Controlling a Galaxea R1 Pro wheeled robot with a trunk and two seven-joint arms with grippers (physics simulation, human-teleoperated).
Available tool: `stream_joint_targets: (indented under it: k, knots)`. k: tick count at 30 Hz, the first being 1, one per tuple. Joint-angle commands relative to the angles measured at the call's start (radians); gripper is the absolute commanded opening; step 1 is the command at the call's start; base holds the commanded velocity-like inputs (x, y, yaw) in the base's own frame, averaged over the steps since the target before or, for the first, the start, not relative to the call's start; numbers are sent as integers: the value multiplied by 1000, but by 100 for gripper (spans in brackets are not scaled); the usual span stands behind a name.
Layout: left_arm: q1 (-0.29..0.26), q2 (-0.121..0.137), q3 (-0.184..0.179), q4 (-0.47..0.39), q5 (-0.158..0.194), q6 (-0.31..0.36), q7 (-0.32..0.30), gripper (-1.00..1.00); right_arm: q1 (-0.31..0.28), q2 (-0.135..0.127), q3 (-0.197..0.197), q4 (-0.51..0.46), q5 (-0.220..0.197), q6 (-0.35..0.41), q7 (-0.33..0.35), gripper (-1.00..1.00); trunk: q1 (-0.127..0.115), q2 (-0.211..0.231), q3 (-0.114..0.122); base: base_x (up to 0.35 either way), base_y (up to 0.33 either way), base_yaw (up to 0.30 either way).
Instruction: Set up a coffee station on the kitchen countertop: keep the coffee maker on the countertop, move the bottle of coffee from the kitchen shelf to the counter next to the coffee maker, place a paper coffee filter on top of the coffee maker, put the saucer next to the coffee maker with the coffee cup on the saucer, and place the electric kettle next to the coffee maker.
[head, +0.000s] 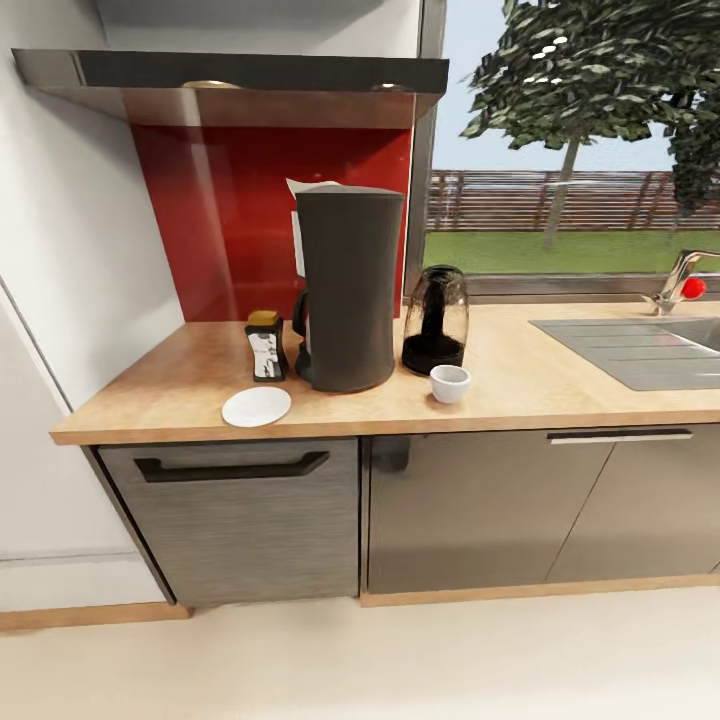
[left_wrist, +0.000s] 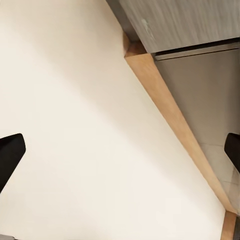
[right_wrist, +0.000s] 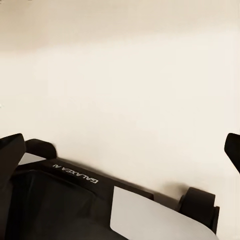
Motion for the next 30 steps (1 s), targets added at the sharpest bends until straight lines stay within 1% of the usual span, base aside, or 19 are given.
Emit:
stream_joint_targets:
  k: [1,2,3,4,6,7,9,11,14,15,17,19,21,22,24,27,28,29,30]
  knots:
    - [-1,0,0,1,-2,-6,-2,100,0,-2,3,-10,-11,8,4,100,0,0,-1,0,0,0]
    - [-1,0,0,1,-2,-6,-1,100,0,-11,0,-113,-12,10,90,100,0,0,-1,0,0,0]
    - [-1,0,0,1,-2,-6,-1,100,0,-24,-1,-161,-12,13,132,100,0,0,-1,0,0,0]
    - [-1,1,0,1,-2,-6,-1,100,0,-38,-2,-209,-14,19,166,100,0,0,-1,0,0,0]
    - [-1,1,1,1,-2,-7,0,100,0,-58,-14,-285,-18,53,198,100,0,0,-1,0,0,0]
    - [-1,1,1,1,-2,-7,0,100,0,-74,-173,-520,-21,224,224,100,0,0,-1,0,0,0]
    - [-1,2,1,1,-2,-6,-1,100,-2,-75,-216,-591,-20,274,226,100,0,0,-1,0,0,0]
    - [-1,2,1,1,-2,-6,-1,100,-24,-79,-264,-704,-19,382,228,100,0,0,-1,0,0,0]
    - [-1,2,1,1,-2,-5,-1,100,-74,-86,-290,-749,-18,467,229,100,0,0,-1,0,0,0]
    - [-1,2,1,1,-2,-5,-2,100,-235,-138,-320,-782,-16,602,229,100,0,0,-1,0,0,0]
    - [-1,2,2,1,-2,-5,-2,100,-376,-210,-329,-790,-15,664,229,100,0,0,-1,0,0,0]
    - [-1,3,2,1,-2,-5,-3,100,-440,-247,-331,-791,-15,680,229,100,0,0,-1,0,0,0]
    - [-1,4,2,1,-2,-5,-3,100,-555,-304,-332,-791,-14,697,229,100,0,0,-1,0,0,0]
    - [-1,4,2,1,-2,-5,-3,100,-585,-313,-331,-791,-14,700,228,100,0,0,-1,0,0,0]
    - [-1,4,2,1,-2,-5,-4,100,-716,-340,-327,-771,-8,708,226,100,0,0,-1,0,0,0]
    - [-1,5,2,1,-2,-5,-4,100,-832,-353,-312,-710,12,711,225,100,0,0,-1,0,0,0]
    - [-1,5,2,1,-2,-5,-3,100,-874,-355,-297,-680,25,712,224,100,0,0,-1,0,0,0]
    - [-1,5,2,1,-2,-5,-3,100,-961,-358,-247,-609,62,712,224,100,0,0,-1,0,0,0]
    - [-1,5,2,1,-2,-5,-3,100,-1005,-359,-213,-571,84,712,224,100,0,0,-1,0,0,0]
